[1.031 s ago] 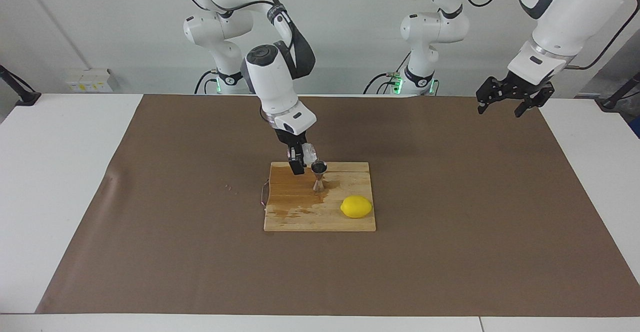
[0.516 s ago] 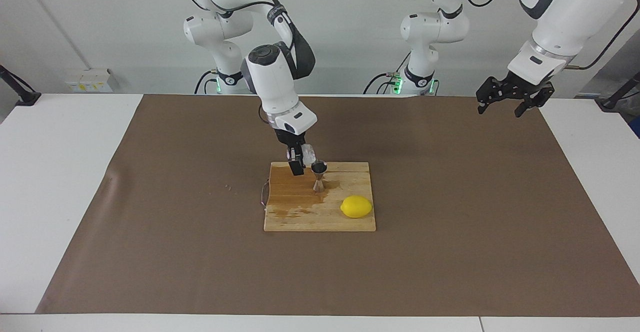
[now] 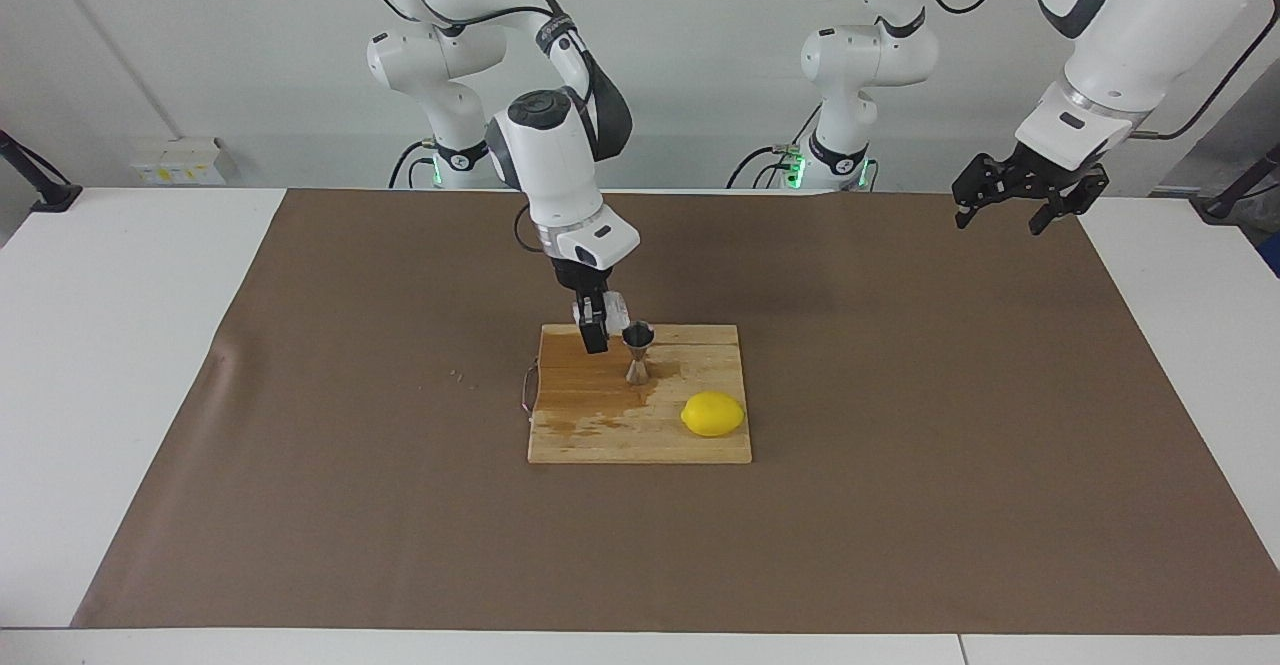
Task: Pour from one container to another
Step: 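Tilt the white cup with the right gripper over the metal cup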
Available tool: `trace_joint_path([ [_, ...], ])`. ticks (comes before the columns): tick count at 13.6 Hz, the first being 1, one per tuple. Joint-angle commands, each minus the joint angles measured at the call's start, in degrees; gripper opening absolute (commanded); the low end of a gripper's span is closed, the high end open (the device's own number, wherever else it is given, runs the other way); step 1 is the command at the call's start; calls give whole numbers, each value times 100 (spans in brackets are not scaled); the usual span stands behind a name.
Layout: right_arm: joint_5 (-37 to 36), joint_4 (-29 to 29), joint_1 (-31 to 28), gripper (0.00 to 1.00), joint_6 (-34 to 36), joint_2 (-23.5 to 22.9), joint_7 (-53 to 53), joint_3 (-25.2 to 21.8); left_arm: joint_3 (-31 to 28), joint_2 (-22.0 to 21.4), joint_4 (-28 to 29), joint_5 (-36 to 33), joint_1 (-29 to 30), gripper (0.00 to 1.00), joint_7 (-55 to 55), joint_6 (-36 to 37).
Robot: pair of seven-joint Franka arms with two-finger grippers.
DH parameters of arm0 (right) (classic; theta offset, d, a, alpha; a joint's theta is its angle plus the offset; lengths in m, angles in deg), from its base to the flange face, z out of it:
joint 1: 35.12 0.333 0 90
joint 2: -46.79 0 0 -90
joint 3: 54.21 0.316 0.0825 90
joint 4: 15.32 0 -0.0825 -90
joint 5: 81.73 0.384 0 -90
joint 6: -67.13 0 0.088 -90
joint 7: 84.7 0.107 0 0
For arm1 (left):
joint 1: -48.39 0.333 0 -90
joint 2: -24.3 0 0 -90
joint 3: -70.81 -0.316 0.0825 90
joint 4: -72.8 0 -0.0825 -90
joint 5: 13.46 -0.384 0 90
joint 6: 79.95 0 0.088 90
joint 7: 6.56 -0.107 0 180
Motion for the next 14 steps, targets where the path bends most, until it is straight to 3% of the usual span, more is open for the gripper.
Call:
trace_joint_path([
  [1, -209, -57, 1, 0, -160, -11, 242, 12, 15, -150, 136, -109, 3, 100, -3, 19],
  [9, -86, -188, -87, 1, -370, -11, 251, 47, 6, -150, 136, -109, 3, 100, -3, 27],
  [14, 825, -286, -87, 1, -512, -2, -178, 47, 15, -150, 136, -109, 3, 100, -3, 27],
])
